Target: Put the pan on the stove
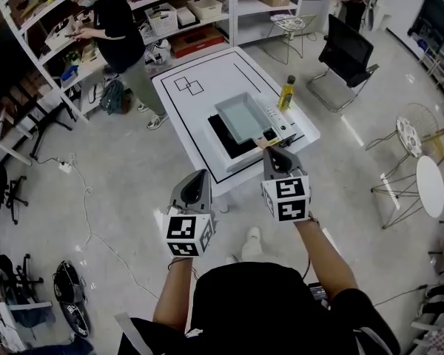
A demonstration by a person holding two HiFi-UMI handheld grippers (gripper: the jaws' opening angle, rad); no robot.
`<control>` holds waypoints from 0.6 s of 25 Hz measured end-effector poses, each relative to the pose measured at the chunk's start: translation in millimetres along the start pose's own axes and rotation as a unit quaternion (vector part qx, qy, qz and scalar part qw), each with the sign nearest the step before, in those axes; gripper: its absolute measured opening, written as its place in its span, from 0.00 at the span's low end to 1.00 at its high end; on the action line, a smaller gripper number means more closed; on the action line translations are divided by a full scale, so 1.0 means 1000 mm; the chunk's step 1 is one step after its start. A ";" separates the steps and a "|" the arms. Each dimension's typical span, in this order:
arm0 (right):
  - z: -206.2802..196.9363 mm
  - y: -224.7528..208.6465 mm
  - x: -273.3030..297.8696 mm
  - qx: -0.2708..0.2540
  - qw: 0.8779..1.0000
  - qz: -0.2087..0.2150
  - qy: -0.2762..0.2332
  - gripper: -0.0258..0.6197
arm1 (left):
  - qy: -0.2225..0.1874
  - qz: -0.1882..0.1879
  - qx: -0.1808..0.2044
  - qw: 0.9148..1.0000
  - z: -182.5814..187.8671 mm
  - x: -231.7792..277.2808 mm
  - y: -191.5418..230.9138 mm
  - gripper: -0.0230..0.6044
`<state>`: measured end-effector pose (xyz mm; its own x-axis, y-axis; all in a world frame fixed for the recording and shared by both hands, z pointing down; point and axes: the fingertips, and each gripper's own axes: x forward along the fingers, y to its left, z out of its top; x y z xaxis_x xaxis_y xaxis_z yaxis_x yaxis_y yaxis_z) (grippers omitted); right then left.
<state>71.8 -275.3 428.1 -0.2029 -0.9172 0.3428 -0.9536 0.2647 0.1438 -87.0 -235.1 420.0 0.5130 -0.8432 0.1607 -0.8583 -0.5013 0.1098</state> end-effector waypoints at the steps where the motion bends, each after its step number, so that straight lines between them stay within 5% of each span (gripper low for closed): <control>1: 0.002 0.005 -0.006 0.004 1.000 0.003 -0.006 0.04 | 0.000 -0.001 0.003 1.000 0.000 -0.005 0.000 0.05; 15: 0.003 0.055 -0.061 0.012 0.999 0.014 -0.031 0.04 | -0.011 -0.020 0.013 1.000 -0.011 -0.059 -0.002 0.05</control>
<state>31.1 -205.5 411.8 -0.2430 -0.9265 0.2874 -0.9521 0.2845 0.1121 -115.3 -181.7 421.3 0.5460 -0.8267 0.1358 -0.8378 -0.5387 0.0891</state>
